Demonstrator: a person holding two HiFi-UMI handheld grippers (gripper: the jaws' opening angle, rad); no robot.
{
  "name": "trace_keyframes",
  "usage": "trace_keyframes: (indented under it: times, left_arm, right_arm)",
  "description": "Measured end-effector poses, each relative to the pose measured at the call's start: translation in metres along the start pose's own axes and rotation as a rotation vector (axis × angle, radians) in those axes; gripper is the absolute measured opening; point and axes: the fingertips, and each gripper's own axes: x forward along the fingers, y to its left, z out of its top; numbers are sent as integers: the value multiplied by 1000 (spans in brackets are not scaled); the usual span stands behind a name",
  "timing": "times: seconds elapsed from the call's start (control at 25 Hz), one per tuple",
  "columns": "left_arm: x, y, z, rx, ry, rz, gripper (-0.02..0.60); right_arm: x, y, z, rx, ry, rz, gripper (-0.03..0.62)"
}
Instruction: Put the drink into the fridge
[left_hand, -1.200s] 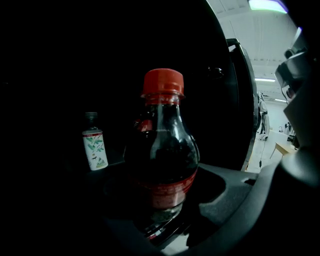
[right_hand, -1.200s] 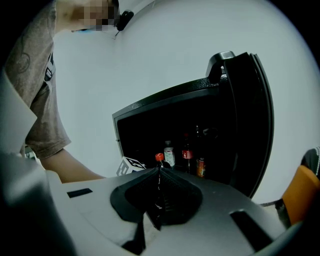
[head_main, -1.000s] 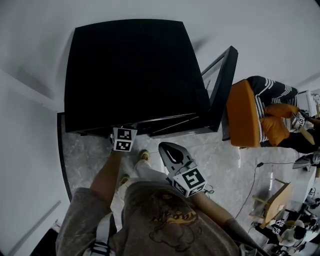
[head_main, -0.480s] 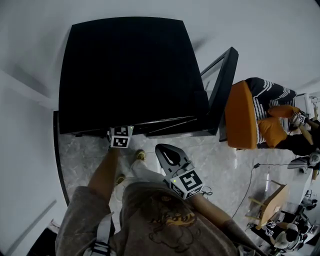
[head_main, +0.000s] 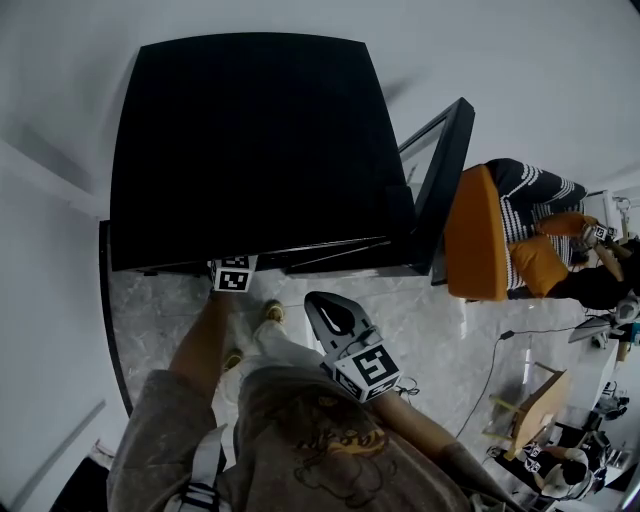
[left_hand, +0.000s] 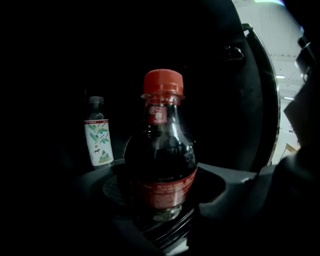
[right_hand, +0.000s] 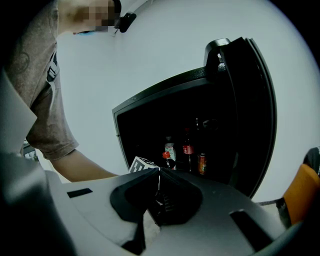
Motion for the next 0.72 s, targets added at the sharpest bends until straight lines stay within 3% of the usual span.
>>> trace_keyframes:
  times: [0.72]
  left_arm:
    - [7, 5, 3, -2, -39, 0, 310]
  right_arm:
    - [-2, -1, -7, 6, 17, -20, 21]
